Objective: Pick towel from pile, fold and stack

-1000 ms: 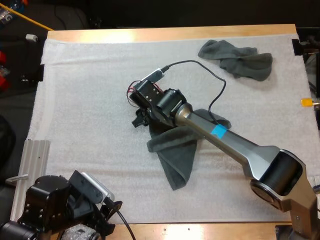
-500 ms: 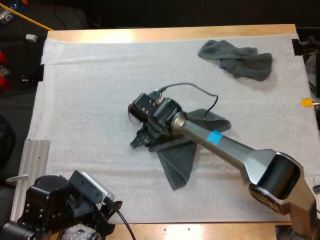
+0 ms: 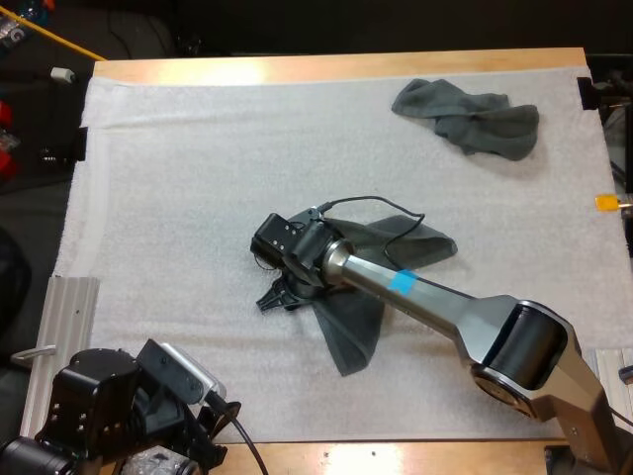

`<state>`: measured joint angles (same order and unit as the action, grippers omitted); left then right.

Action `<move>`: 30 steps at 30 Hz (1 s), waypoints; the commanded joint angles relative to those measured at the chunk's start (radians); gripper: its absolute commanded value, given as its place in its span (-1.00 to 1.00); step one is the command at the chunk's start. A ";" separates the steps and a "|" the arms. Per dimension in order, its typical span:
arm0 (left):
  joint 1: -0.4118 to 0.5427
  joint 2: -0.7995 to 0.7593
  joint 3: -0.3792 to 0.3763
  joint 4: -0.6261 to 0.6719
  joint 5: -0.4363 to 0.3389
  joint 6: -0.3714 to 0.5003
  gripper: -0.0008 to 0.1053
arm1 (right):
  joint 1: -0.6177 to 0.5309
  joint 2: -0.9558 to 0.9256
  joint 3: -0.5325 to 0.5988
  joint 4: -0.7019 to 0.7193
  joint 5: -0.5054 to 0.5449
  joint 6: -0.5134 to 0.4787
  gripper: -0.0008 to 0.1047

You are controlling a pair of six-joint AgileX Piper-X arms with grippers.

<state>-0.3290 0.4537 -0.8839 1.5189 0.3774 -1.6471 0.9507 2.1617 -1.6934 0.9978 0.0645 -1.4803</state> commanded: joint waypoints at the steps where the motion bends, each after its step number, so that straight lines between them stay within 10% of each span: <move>1: -0.005 0.001 -0.003 0.018 0.001 -0.008 0.10 | -0.003 0.007 0.000 0.004 0.026 0.005 -0.34; 6: -0.005 0.001 -0.003 0.018 0.001 -0.008 0.10 | -0.003 -0.003 -0.028 0.018 0.062 -0.006 -0.97; 30: -0.005 0.001 -0.003 0.008 0.001 -0.008 0.10 | -0.003 -0.383 -0.060 0.584 0.233 -0.312 -0.99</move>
<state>-0.3290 0.4537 -0.8839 1.5189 0.3774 -1.6471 0.9507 1.7893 -1.7455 1.5243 0.2861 -1.7825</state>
